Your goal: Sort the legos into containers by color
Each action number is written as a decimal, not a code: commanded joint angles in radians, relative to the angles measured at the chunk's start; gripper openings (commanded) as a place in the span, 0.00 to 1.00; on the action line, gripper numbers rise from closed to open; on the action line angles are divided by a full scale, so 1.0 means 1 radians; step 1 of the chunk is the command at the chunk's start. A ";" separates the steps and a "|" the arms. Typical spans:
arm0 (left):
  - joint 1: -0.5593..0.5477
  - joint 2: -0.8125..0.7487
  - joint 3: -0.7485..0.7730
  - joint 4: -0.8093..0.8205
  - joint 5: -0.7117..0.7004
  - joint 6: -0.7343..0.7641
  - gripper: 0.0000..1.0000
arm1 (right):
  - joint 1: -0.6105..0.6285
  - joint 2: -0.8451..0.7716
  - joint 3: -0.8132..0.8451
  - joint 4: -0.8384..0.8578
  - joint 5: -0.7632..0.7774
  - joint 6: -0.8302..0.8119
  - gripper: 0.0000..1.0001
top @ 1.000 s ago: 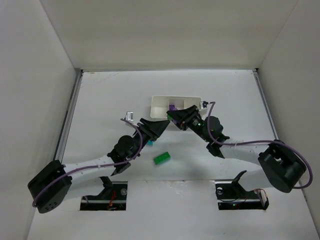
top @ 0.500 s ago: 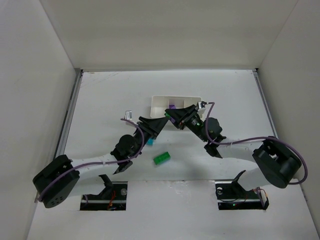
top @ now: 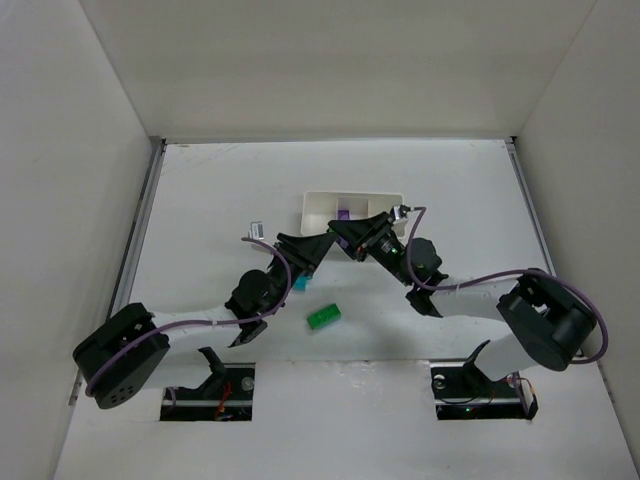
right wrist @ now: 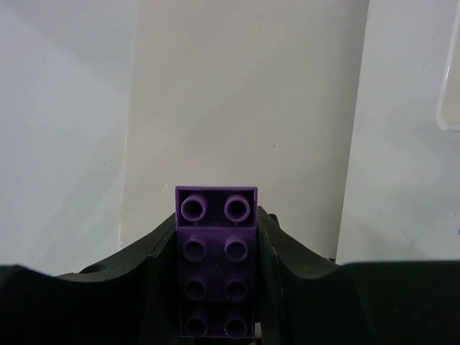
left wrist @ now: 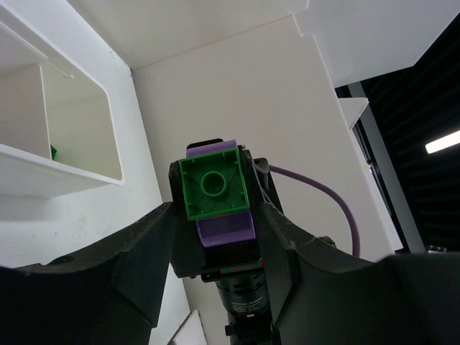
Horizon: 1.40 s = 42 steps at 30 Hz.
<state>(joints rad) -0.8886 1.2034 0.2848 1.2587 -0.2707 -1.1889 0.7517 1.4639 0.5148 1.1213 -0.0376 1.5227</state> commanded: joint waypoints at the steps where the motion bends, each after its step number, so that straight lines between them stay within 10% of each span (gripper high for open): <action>1: 0.006 -0.001 -0.006 0.134 -0.009 -0.003 0.46 | 0.010 0.012 -0.019 0.112 -0.004 0.013 0.35; 19: 0.006 0.039 0.011 0.136 0.018 -0.005 0.33 | 0.028 0.033 -0.019 0.124 -0.015 0.001 0.36; 42: 0.012 -0.051 -0.050 0.117 0.005 0.022 0.18 | -0.005 -0.086 -0.050 0.026 -0.027 -0.125 0.76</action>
<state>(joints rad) -0.8829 1.1954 0.2470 1.2823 -0.2630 -1.1809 0.7532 1.4178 0.4770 1.1294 -0.0586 1.4422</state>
